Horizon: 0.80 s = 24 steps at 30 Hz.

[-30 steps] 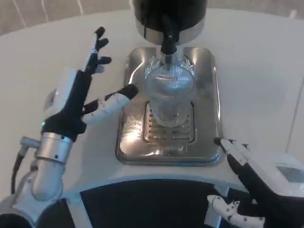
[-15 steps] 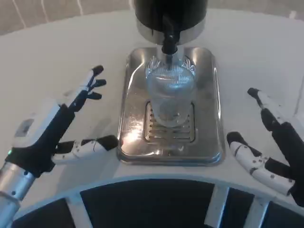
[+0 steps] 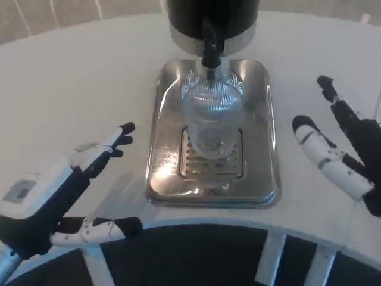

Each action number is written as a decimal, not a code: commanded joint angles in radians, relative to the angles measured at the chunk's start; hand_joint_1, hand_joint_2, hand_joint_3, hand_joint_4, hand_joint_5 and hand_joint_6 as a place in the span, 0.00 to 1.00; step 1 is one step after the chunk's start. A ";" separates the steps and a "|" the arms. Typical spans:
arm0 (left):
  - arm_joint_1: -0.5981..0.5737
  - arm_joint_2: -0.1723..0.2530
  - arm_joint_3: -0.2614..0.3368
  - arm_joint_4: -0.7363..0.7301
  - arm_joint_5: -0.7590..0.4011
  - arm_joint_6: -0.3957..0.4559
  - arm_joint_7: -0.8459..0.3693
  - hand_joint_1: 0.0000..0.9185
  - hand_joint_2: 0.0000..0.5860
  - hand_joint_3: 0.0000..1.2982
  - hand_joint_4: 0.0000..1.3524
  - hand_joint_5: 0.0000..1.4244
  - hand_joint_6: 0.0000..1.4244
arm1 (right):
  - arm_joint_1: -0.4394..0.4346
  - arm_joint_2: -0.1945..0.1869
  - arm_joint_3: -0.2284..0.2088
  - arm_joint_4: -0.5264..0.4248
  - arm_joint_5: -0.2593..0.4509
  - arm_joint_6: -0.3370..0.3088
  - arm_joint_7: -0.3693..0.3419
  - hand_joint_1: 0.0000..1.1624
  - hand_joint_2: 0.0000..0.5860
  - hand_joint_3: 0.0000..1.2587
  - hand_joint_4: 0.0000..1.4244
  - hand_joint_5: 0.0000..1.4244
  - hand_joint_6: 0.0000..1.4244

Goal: Grasp the cup under the faucet to collect the drink, then remove the cup.

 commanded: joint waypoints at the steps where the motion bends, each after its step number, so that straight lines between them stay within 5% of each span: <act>1: 0.047 0.018 0.026 -0.046 0.006 0.023 -0.033 0.07 0.12 0.04 0.07 0.16 0.10 | -0.104 -0.029 -0.009 0.043 0.063 0.072 -0.024 0.17 0.82 0.00 0.00 0.00 0.00; 14: 0.081 0.014 0.057 -0.081 0.000 0.041 -0.070 0.07 0.12 0.04 0.06 0.15 0.10 | -0.262 -0.119 0.030 0.136 0.267 0.177 -0.107 0.04 0.71 0.00 0.00 0.00 0.00; 24: 0.078 0.007 0.067 -0.082 0.000 0.058 -0.087 0.07 0.12 0.04 0.06 0.15 0.10 | -0.285 -0.172 0.094 0.212 0.413 0.167 -0.191 0.01 0.72 0.00 0.00 0.00 0.00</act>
